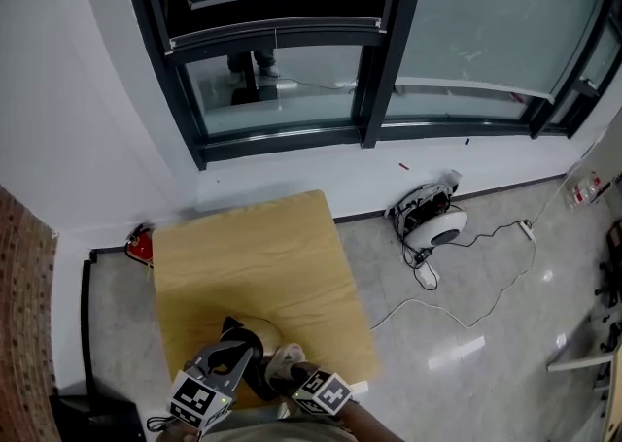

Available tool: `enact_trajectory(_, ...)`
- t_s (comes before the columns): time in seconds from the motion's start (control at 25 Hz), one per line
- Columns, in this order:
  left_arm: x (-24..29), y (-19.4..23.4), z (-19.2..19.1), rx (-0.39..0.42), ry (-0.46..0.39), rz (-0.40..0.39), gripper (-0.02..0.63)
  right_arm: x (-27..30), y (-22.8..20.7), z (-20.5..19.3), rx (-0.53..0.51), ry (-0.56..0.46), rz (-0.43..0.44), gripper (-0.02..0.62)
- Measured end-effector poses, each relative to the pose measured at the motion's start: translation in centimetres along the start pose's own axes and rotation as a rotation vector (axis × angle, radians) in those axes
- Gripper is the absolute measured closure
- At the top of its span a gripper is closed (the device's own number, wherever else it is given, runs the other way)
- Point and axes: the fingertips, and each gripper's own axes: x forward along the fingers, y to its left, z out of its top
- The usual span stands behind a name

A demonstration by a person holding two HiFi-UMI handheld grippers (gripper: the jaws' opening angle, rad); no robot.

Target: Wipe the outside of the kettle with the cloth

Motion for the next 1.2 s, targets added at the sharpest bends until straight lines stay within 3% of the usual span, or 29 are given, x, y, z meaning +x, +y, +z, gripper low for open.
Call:
enact_trajectory(0.04, -0.1, 0.0, -0.1, -0.004, 0.004, -0.002, 0.603, 0.0, 0.2, 0.0, -0.014, -0.013, 0.020, 0.531)
enact_trajectory(0.08, -0.1, 0.0, -0.2, -0.005, 0.006, -0.002, 0.603, 0.5, -0.9, -0.8, 0.041, -0.009, 0.011, 0.531)
enact_trajectory(0.16, -0.1, -0.1, -0.1, -0.004, 0.006, 0.000, 0.603, 2.3, -4.8, -3.6, 0.193, 0.063, -0.092, 0.529)
enact_trajectory(0.2, -0.1, -0.1, 0.0, -0.003, 0.005, 0.003, 0.603, 3.0, -6.1, -4.5, 0.206, 0.108, -0.138, 0.529)
enact_trajectory(0.32, -0.1, 0.0, 0.1, 0.005, -0.006, 0.010, 0.603, 2.1, -4.6, -3.0, 0.065, 0.155, -0.140, 0.531)
enact_trajectory(0.4, 0.0, 0.0, -0.1, -0.003, 0.007, -0.001, 0.603, -0.7, -0.3, -0.2, 0.007, 0.045, 0.008, 0.531)
enact_trajectory(0.52, 0.2, 0.1, -0.3, -0.050, 0.067, -0.059, 0.603, -6.4, 7.1, 3.8, 0.083, -0.136, 0.340, 0.532)
enact_trajectory(0.6, 0.2, 0.5, 0.1, -0.073, 0.128, -0.089, 0.604, -7.8, 11.3, 4.8, 0.125, -0.134, 0.506, 0.532)
enact_trajectory(0.64, 0.3, 0.9, 1.0, -0.040, 0.137, -0.084, 0.606, -7.1, 12.8, 4.8, 0.144, -0.103, 0.536, 0.532)
enact_trajectory(0.72, 1.2, 1.1, 4.1, 0.115, 0.089, -0.082, 0.606, -3.7, 14.3, 3.8, 0.175, 0.012, 0.508, 0.532)
enact_trajectory(0.8, 3.2, -0.4, 6.0, 0.281, 0.068, -0.179, 0.606, -0.9, 14.7, 2.7, 0.178, 0.126, 0.465, 0.532)
enact_trajectory(0.92, 6.1, -3.3, 2.7, 0.477, 0.251, -0.396, 0.606, -0.1, 13.6, 2.5, 0.192, 0.153, 0.406, 0.532)
enact_trajectory(1.0, 6.6, -3.5, 0.0, 0.555, 0.380, -0.429, 0.606, -0.2, 11.9, 1.7, 0.195, 0.146, 0.314, 0.532)
enact_trajectory(1.08, 6.8, -2.3, -0.5, 0.515, 0.405, -0.370, 0.606, -0.9, 10.8, 0.8, 0.180, 0.125, 0.258, 0.532)
enact_trajectory(1.12, 7.0, -1.5, -0.1, 0.458, 0.389, -0.329, 0.606, -1.4, 11.1, 0.7, 0.169, 0.115, 0.278, 0.532)
enact_trajectory(1.2, 7.2, 0.1, 1.2, 0.318, 0.335, -0.257, 0.606, -1.6, 13.4, 0.8, 0.139, 0.135, 0.398, 0.532)
